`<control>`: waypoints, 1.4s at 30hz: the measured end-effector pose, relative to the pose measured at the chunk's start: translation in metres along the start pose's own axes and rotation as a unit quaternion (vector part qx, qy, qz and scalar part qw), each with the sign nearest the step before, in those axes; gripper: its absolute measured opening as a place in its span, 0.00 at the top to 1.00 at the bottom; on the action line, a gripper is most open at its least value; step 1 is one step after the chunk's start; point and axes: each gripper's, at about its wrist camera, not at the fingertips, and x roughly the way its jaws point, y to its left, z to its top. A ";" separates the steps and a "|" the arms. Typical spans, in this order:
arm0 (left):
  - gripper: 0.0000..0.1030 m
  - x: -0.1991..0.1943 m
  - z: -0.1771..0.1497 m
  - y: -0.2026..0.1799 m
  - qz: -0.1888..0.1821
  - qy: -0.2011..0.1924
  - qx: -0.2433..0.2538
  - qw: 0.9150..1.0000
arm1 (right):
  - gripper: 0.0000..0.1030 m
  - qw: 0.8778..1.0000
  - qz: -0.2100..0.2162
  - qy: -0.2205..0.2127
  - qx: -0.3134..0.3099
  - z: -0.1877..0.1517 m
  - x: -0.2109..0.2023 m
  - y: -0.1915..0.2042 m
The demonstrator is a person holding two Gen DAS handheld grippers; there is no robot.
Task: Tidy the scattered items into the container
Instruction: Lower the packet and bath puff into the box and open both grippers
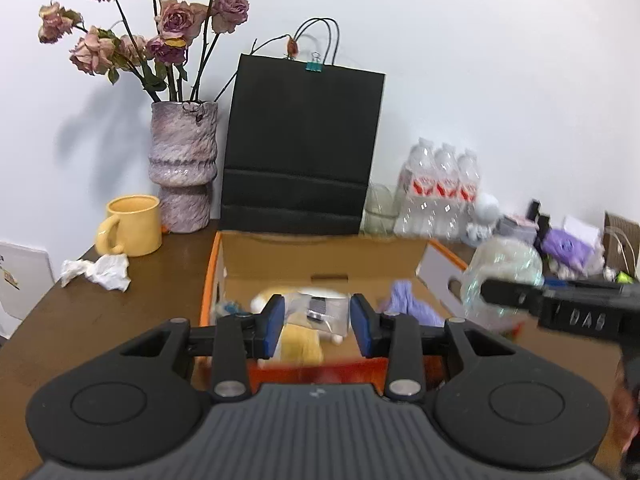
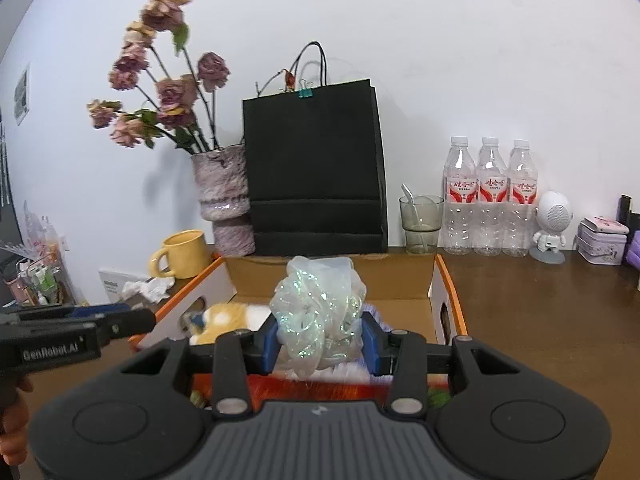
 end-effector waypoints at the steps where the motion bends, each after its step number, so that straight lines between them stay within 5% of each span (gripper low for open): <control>1: 0.65 0.010 0.005 0.001 0.000 -0.001 -0.006 1.000 | 0.62 1.000 -0.002 0.001 0.003 0.003 0.010 -0.003; 11: 0.65 0.092 0.018 0.009 0.010 0.025 -0.021 0.999 | 0.62 0.999 -0.012 0.037 0.014 0.012 0.093 -0.033; 22: 0.63 0.124 0.018 0.012 0.020 0.042 -0.008 0.999 | 0.59 0.998 -0.018 0.057 0.010 0.011 0.121 -0.042; 25: 0.46 0.126 0.017 0.011 0.023 0.051 -0.008 0.998 | 0.37 0.997 -0.025 0.066 0.012 0.012 0.123 -0.042; 26: 0.23 0.126 0.017 0.010 0.024 0.053 -0.006 0.998 | 0.18 0.997 -0.027 0.070 0.011 0.012 0.123 -0.041; 28: 0.00 0.123 0.018 0.006 0.034 0.048 0.001 0.998 | 0.03 0.997 -0.029 0.071 0.004 0.014 0.122 -0.039; 42: 0.00 0.123 0.019 0.001 0.063 0.054 0.015 0.996 | 0.00 0.995 -0.042 0.085 -0.011 0.016 0.119 -0.035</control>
